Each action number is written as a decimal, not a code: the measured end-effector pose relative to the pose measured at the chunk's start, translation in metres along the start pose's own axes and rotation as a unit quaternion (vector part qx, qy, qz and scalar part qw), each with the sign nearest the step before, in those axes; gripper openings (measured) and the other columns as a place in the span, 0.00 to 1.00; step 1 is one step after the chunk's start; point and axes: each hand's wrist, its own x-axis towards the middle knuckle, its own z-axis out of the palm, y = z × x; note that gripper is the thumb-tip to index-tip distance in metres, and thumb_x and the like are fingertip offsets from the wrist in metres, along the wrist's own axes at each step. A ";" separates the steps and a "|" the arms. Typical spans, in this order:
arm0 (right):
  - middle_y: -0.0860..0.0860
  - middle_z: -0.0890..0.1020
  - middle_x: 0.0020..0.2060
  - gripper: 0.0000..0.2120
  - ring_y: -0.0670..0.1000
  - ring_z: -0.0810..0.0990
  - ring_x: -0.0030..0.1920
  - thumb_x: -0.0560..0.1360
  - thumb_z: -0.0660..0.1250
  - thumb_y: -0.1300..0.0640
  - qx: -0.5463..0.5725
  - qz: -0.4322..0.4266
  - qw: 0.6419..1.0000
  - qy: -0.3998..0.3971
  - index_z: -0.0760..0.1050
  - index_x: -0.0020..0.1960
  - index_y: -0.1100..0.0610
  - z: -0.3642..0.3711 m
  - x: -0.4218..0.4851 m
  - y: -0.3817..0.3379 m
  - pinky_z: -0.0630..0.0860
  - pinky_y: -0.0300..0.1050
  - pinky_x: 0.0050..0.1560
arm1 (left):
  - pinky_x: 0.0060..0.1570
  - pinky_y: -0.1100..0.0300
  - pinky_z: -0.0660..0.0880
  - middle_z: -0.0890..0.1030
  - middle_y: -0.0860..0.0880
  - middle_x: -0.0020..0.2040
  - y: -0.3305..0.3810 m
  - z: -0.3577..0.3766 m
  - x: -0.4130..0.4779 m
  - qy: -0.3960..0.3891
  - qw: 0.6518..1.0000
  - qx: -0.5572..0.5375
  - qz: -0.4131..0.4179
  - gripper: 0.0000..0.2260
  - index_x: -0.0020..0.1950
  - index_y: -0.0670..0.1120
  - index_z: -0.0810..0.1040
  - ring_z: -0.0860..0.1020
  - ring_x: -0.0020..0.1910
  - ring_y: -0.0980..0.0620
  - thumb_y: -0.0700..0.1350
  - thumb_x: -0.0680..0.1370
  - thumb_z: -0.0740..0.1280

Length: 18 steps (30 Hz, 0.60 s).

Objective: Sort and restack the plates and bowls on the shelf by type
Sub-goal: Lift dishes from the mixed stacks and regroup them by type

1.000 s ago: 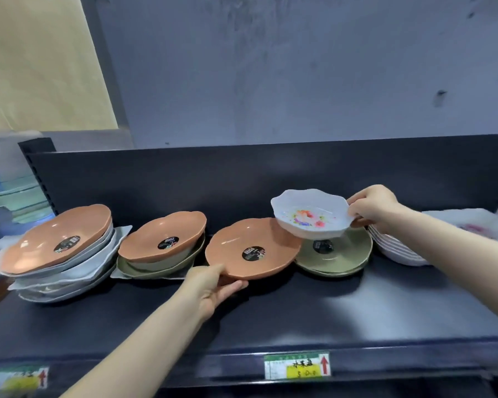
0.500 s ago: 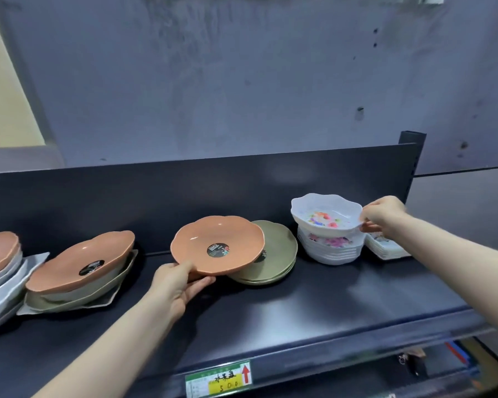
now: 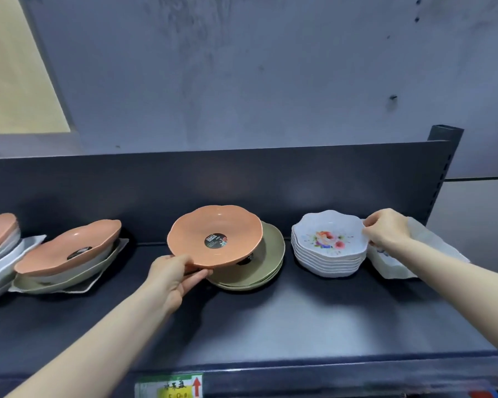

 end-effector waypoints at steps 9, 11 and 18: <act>0.63 0.82 0.43 0.12 0.64 0.81 0.47 0.61 0.63 0.69 -0.120 -0.122 0.985 -0.007 0.79 0.43 0.66 0.019 0.020 0.008 0.80 0.55 0.37 | 0.25 0.58 0.79 0.77 0.35 0.40 -0.011 0.004 -0.005 0.036 0.999 -0.008 0.016 0.06 0.43 0.36 0.69 0.78 0.38 0.38 0.28 0.77 0.56; 0.62 0.78 0.32 0.06 0.68 0.76 0.37 0.61 0.61 0.70 -0.134 -0.137 0.981 -0.021 0.76 0.31 0.63 0.016 0.021 0.007 0.74 0.50 0.28 | 0.24 0.59 0.79 0.77 0.35 0.41 -0.012 0.002 -0.006 0.039 0.999 -0.005 0.015 0.06 0.46 0.35 0.70 0.78 0.39 0.38 0.28 0.77 0.56; 0.51 0.64 0.25 0.13 0.56 0.64 0.32 0.58 0.54 0.71 -0.158 -0.169 0.971 -0.064 0.59 0.26 0.54 0.006 0.023 0.001 0.57 0.41 0.27 | 0.23 0.60 0.79 0.78 0.35 0.40 -0.015 -0.004 -0.011 0.046 0.999 -0.005 0.016 0.06 0.51 0.33 0.71 0.78 0.38 0.38 0.29 0.77 0.57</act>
